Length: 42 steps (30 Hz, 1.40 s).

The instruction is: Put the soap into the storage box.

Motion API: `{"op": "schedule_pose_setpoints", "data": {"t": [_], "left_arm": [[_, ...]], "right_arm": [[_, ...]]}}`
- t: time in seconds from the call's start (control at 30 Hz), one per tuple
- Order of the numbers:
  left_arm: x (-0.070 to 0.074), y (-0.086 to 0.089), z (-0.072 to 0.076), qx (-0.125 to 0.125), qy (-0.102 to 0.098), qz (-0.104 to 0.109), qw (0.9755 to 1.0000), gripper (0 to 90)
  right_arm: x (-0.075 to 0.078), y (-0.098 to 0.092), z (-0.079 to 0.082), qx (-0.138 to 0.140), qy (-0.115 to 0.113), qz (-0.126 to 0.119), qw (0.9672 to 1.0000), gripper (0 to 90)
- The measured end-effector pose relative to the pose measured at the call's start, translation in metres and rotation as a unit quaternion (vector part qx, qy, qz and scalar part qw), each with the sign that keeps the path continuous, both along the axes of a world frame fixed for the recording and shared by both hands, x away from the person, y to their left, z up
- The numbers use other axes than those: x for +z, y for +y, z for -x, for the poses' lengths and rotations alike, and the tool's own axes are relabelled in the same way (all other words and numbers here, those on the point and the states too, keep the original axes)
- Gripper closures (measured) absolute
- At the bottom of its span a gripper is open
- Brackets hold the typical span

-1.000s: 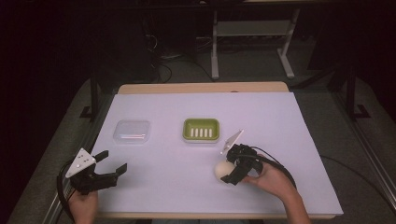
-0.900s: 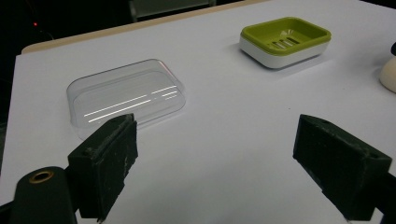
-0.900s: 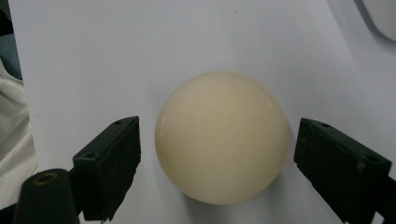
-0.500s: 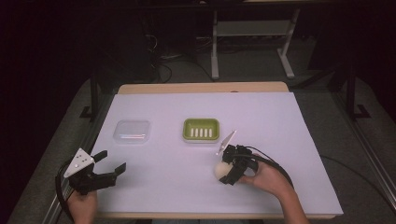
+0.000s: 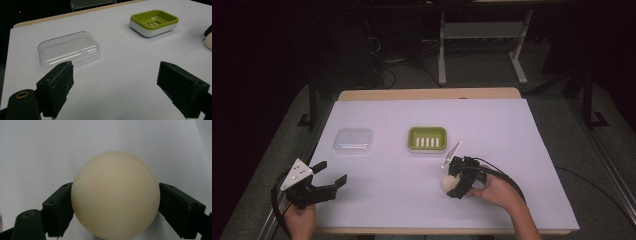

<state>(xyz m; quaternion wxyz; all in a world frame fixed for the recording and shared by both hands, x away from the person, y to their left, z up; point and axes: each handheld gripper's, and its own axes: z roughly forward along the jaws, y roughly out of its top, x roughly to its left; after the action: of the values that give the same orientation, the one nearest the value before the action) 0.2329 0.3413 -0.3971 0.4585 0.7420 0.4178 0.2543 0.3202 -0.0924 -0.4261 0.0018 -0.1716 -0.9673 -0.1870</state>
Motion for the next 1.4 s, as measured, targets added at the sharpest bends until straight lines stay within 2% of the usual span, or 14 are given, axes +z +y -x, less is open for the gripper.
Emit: {"op": "schedule_pose_setpoints", "data": {"t": [0.23,0.7,0.9,1.13,1.2,1.27,1.4], "left_arm": [[0.001,-0.001,0.001,0.001,-0.004,0.001,1.0,13.3],[0.001,0.0,0.0,0.0,-0.002,0.002,1.0,13.2],[0.001,-0.001,0.0,-0.002,-0.002,0.001,1.0,13.2],[0.001,0.001,0.001,0.004,-0.001,0.006,1.0,13.2],[0.001,0.001,0.001,0.002,-0.002,0.003,1.0,13.2],[0.001,0.001,0.001,0.001,-0.002,0.003,1.0,13.2],[0.001,0.0,0.001,0.0,-0.002,-0.001,1.0,13.2]], "right_arm": [[0.0,0.0,0.002,0.011,-0.001,-0.001,0.9999,23.0],[0.004,0.0,-0.004,0.013,0.006,0.0,0.9999,23.5],[0.017,0.005,-0.011,0.019,0.006,-0.02,0.9996,23.6],[0.024,0.003,-0.019,0.017,0.005,-0.034,0.9993,23.6],[0.026,0.0,-0.025,0.014,0.006,-0.055,0.9984,23.6],[0.026,-0.001,-0.028,0.011,0.007,-0.061,0.998,23.5],[0.029,-0.001,-0.031,0.005,0.006,-0.058,0.9983,23.6]]}}
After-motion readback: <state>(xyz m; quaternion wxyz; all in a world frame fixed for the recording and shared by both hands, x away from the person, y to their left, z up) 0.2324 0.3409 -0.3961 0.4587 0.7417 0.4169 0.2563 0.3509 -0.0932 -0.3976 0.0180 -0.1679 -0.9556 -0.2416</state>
